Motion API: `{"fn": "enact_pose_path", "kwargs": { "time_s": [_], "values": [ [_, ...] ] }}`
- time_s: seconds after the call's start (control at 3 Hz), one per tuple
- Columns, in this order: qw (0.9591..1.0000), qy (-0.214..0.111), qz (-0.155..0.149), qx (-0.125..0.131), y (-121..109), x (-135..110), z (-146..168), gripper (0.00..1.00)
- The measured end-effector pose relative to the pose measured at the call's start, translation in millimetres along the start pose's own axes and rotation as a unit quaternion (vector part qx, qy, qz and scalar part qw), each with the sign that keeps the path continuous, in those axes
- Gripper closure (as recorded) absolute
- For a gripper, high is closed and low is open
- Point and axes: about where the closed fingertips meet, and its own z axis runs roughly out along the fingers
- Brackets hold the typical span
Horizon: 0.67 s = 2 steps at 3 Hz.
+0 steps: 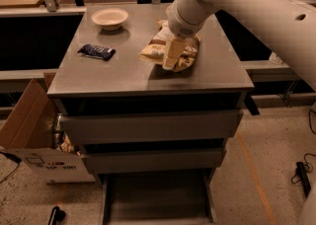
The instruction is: Place brown chip bag into bottom drawer
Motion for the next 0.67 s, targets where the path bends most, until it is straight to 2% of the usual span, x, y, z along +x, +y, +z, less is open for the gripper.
{"fn": "enact_pose_path", "kwargs": {
  "time_s": [0.33, 0.67],
  "values": [
    [0.9997, -0.005, 0.016, -0.018, 9.2, -2.7, 29.4, 0.34],
    [0.9991, -0.014, 0.033, -0.021, 12.0, 1.6, 39.3, 0.57]
  ]
}}
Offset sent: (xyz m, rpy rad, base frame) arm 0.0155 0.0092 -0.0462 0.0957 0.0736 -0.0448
